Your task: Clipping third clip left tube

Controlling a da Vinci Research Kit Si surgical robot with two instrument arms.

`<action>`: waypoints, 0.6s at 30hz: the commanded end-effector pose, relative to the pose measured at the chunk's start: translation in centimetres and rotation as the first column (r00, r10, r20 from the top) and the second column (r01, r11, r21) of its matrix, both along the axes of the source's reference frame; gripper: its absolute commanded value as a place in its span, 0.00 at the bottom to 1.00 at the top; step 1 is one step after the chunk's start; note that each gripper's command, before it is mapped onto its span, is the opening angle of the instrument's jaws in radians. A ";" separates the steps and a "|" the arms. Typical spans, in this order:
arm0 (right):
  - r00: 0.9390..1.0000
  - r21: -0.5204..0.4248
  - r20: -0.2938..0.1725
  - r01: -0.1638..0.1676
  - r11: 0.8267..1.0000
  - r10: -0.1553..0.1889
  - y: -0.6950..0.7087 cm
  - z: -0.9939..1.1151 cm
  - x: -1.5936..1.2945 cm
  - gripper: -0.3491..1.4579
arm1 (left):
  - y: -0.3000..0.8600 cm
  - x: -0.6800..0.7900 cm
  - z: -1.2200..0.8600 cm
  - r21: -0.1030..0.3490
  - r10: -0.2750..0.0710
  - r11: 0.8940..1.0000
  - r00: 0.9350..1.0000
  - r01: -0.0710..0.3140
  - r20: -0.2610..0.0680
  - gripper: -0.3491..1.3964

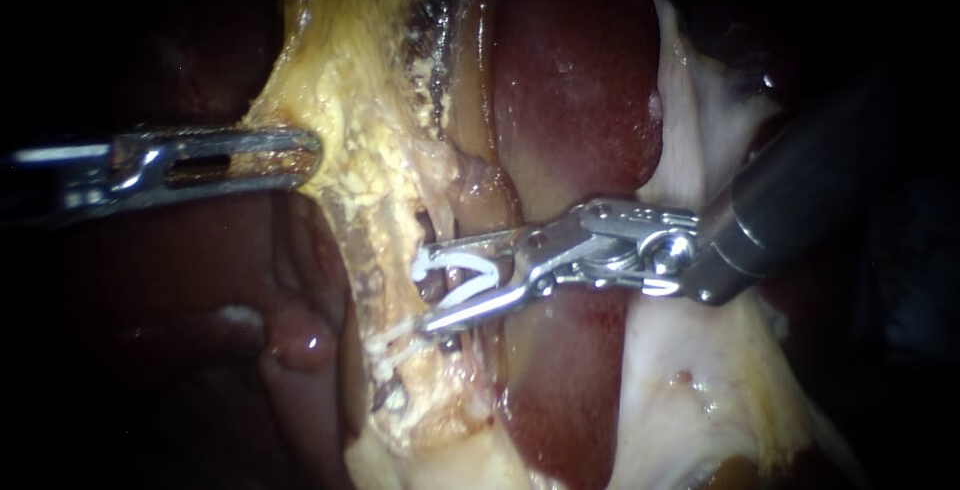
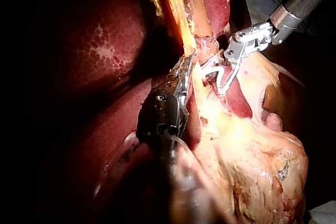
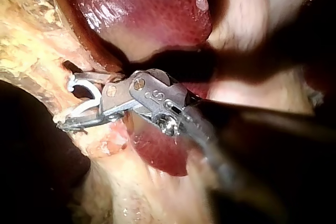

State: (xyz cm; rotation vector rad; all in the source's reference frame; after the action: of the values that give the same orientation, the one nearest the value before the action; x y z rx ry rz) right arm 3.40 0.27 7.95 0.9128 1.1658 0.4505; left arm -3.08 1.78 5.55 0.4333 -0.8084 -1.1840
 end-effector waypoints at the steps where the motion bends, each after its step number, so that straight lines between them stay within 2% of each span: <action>1: 1.000 -0.001 -0.001 0.002 1.000 -0.002 -0.01 0.01 0.01 0.52 | 0.00 0.00 0.00 0.000 0.000 1.000 1.000 0.000 0.000 0.00; 5: 1.000 -0.001 -0.007 0.016 1.000 -0.016 -0.03 0.03 0.07 0.52 | 0.00 0.01 0.00 0.000 0.000 1.000 1.000 0.000 0.000 0.00; 9: 0.999 0.009 -0.041 0.033 0.999 -0.033 -0.05 0.04 0.08 0.52 | 0.00 0.01 0.00 0.000 0.000 1.000 1.000 0.000 0.000 0.00; 15: 0.992 0.053 -0.117 0.050 0.997 -0.043 -0.01 -0.05 0.01 0.52 | 0.00 0.03 0.01 0.000 0.002 1.000 1.000 -0.002 0.001 0.00; 18: 0.986 0.087 -0.161 0.057 0.995 -0.043 -0.01 -0.10 0.01 0.52 | 0.00 0.03 0.02 0.000 0.002 1.000 1.000 -0.002 0.001 0.00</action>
State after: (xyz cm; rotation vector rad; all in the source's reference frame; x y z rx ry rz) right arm 3.42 0.25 7.84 1.0920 1.2826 0.4039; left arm -3.04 1.78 5.56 0.4335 -0.8088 -1.1822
